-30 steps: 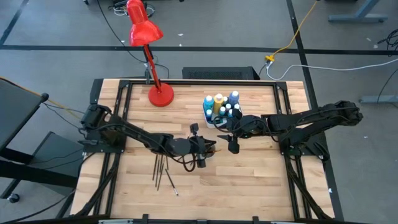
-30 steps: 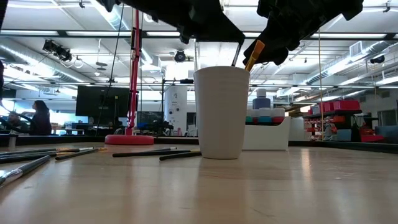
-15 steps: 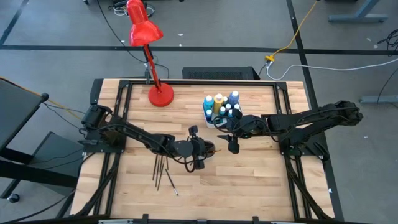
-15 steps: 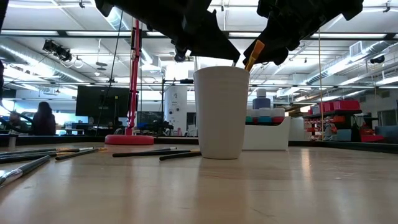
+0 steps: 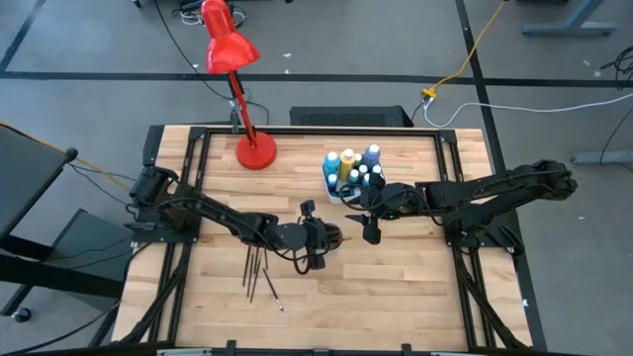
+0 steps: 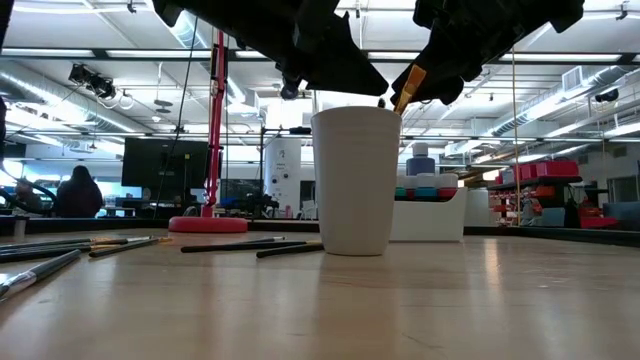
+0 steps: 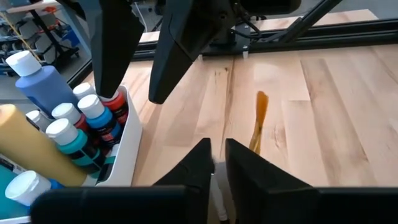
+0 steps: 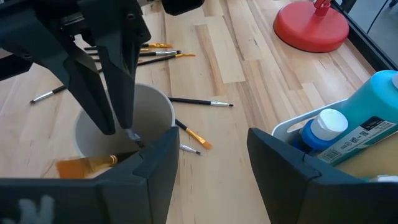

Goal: Pick & Place Paint Supplies
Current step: Put the silver paint brush into the white cup, then put the gold paint brush into the white cup

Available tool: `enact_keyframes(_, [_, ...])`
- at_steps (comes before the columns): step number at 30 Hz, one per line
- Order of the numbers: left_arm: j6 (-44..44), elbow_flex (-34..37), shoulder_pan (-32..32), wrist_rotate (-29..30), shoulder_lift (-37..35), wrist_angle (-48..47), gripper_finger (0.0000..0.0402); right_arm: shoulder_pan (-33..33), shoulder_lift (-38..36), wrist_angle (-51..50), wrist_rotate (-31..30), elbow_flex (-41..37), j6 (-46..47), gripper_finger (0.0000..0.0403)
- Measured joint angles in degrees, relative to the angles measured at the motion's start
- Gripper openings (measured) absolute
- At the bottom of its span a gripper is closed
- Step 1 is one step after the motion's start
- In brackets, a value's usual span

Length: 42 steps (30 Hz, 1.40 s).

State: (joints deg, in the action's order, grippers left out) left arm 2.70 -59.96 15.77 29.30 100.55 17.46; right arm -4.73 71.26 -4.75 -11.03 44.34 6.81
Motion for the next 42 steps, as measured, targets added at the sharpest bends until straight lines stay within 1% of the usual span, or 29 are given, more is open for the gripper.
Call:
enact_keyframes(5, [0.81, -0.8, 0.41, 0.34, -0.21, -0.35, 0.0091, 0.0, 0.0, 0.0, -0.02, 0.0, -0.02, 0.0194])
enact_keyframes(7, [1.9, -2.23, 0.69, -1.08, -1.53, -1.39, 0.01, 0.0, 0.0, 0.0, 0.0, 0.0, 0.0, 0.0194])
enact_keyframes(9, [3.55, -4.29, 1.05, -3.29, -3.46, -3.91, 0.0107, 0.0, 0.0, 0.0, -0.02, 0.0, -0.02, 0.0194])
enact_keyframes(11, [5.67, -6.5, 1.5, -3.72, -5.23, -8.98, 0.0112, 0.0, 0.0, 0.01, -0.01, 0.0, 0.0, 0.0194])
enact_keyframes(13, [6.02, -8.65, 2.02, -2.79, -7.21, -16.16, 0.0117, 0.0, 0.0, -0.03, -0.01, 0.0, 0.0, 0.0194])
enact_keyframes(15, [7.88, -11.52, 2.45, -0.23, -8.88, -23.91, 0.0123, 0.0, 0.0, -0.13, 0.0, 0.0, 0.0, 0.0194])
enact_keyframes(17, [11.36, -14.13, 2.62, 2.85, -10.64, -32.57, 0.013, 0.0, 0.0, -0.15, 0.0, 0.0, 0.0, 0.0194])
enact_keyframes(19, [16.38, -16.68, 2.67, 4.62, -11.7, -42.01, 0.0138, 0.0, 0.0, -0.22, -0.02, 0.0, 0.0, 0.0194])
enact_keyframes(25, [35.52, -20.12, 2.61, 4.02, -12.79, -65.69, 0.0157, 0.02, 0.0, -0.37, -0.01, 0.0, 0.0, 0.0194])
enact_keyframes(27, [42.1, -19.94, 2.09, 1.29, -12.68, -74.33, 0.0158, 0.0, 0.0, -0.53, 0.0, 0.0, 0.0, 0.0194])
enact_keyframes(28, [45.38, -19.45, 1.71, -0.28, -12.68, -77.67, 0.0158, 0.0, 0.0, -0.54, -0.02, 0.0, 0.0, 0.0194])
enact_keyframes(30, [51.44, -17.16, 1.26, -1.35, -12.46, -83.2, 0.0156, 0.0, 0.0, -0.52, 0.0, 0.0, 0.0, 0.0194])
enact_keyframes(32, [56.65, -14.05, 0.83, -1.74, -12.2, -85.2, 0.0153, 0.0, 0.0, -0.49, 0.0, 0.0, 0.0, 0.0194])
enact_keyframes(34, [60.39, -10.6, 0.06, -4.0, -12.31, -86.06, 0.0151, 0.0, 0.0, -0.4, 0.0, 0.0, 0.0, 0.0194])
enact_keyframes(37, [61.82, -4.69, -1.43, -9.2, -12.26, -83.79, 0.0149, 0.0, 0.0, -0.22, 0.0, 0.0, 0.0, 0.0194])
enact_keyframes(42, [62.66, 5.61, -3.88, -13.86, -12.26, -74.03, 0.0149, 0.0, 0.0, -0.22, -0.02, 0.0, 0.0, 0.0194])
